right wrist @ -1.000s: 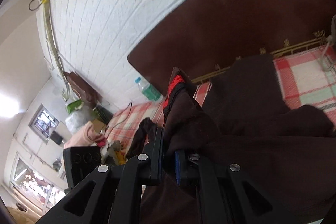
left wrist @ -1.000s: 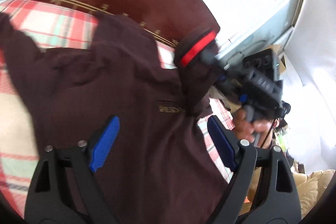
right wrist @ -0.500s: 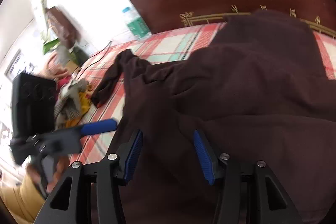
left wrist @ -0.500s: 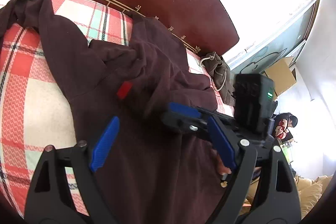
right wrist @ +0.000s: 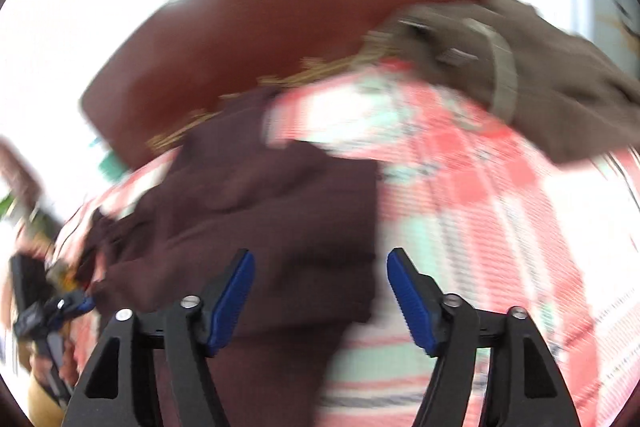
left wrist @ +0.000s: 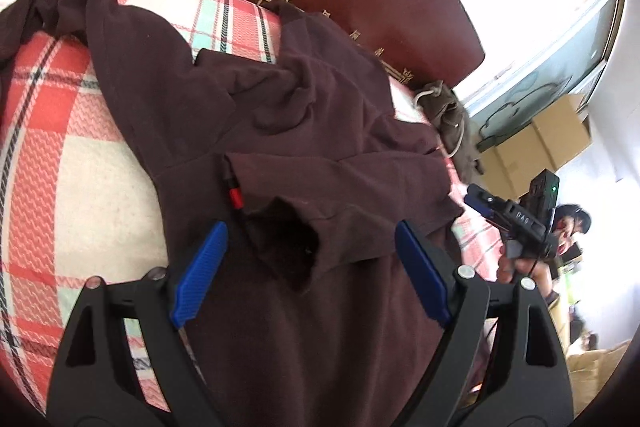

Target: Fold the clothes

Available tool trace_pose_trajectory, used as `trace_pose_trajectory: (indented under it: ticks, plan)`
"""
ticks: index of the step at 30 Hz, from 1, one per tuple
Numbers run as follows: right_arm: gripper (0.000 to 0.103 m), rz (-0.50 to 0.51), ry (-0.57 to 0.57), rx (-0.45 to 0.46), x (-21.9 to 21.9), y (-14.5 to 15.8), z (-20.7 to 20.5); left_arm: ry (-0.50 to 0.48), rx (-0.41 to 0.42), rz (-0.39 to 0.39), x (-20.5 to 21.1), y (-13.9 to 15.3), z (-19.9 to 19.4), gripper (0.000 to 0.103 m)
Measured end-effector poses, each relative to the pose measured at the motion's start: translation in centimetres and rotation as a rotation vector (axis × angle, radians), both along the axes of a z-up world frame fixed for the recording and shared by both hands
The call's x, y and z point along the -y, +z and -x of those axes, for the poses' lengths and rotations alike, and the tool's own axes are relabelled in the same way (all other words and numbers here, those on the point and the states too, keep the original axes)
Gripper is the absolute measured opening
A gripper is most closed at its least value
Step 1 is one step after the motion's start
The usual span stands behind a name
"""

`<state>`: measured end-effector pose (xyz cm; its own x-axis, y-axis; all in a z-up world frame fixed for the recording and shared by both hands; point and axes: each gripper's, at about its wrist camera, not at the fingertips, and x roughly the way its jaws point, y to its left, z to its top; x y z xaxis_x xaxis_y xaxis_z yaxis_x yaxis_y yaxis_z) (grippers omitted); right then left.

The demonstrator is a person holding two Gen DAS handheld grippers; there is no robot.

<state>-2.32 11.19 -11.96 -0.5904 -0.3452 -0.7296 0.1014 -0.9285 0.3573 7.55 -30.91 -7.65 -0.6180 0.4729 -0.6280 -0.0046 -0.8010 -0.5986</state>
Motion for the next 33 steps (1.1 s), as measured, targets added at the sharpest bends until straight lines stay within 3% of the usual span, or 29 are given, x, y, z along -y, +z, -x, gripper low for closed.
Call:
trace_pose_trajectory:
  ticks: [4, 6, 8, 9, 10, 14, 17, 20, 22, 25, 28, 33]
  plan:
    - [0.073, 0.066, 0.044, 0.059, -0.3, -1.7, 0.5, 0.021, 0.005, 0.006, 0.2, -0.1, -0.1, 0.086]
    - [0.073, 0.031, 0.080, 0.059, 1.0, -2.2, 0.9, 0.035, 0.007, 0.003, 0.5, -0.1, -0.4, 0.086]
    - [0.059, -0.022, 0.103, 0.032, 2.1, -2.1, 1.2, 0.055, 0.005, 0.006, 1.1, 0.2, -0.9, 0.086]
    - [0.031, -0.021, 0.122, 0.036, 2.4, -2.1, 1.5, 0.070, 0.000, 0.017, 1.5, 0.5, -1.3, 0.086]
    - [0.015, -0.022, 0.137, 0.041, 2.6, -2.2, 1.7, 0.086, -0.005, 0.028, 2.0, 0.7, -1.7, 0.086]
    - [0.012, -0.090, 0.102, -0.012, 1.8, -1.1, 1.4, 0.149, -0.025, 0.071, 3.8, 1.9, -3.3, 0.086]
    - [0.011, -0.110, 0.093, 0.004, 1.5, -1.5, 1.5, 0.197, -0.039, 0.104, 5.1, 2.8, -4.4, 0.086]
    - [0.021, -0.143, 0.077, 0.029, 1.8, -1.4, 1.5, 0.246, -0.049, 0.180, 6.5, 3.8, -4.9, 0.086]
    - [0.048, -0.150, 0.059, 0.026, 1.9, -0.9, 1.3, 0.281, -0.052, 0.254, 7.5, 4.6, -4.7, 0.086]
    - [0.050, -0.095, 0.028, -0.042, 2.0, 1.2, 0.2, 0.332, -0.057, 0.366, 8.9, 5.8, -4.5, 0.086]
    - [0.053, -0.083, 0.067, -0.087, 3.0, 2.8, -0.9, 0.377, -0.054, 0.485, 10.4, 6.7, -3.8, 0.087]
    - [0.057, -0.040, 0.210, -0.107, 7.3, 4.4, -2.0, 0.344, 0.127, 0.684, 12.2, 2.9, 1.7, 0.085]
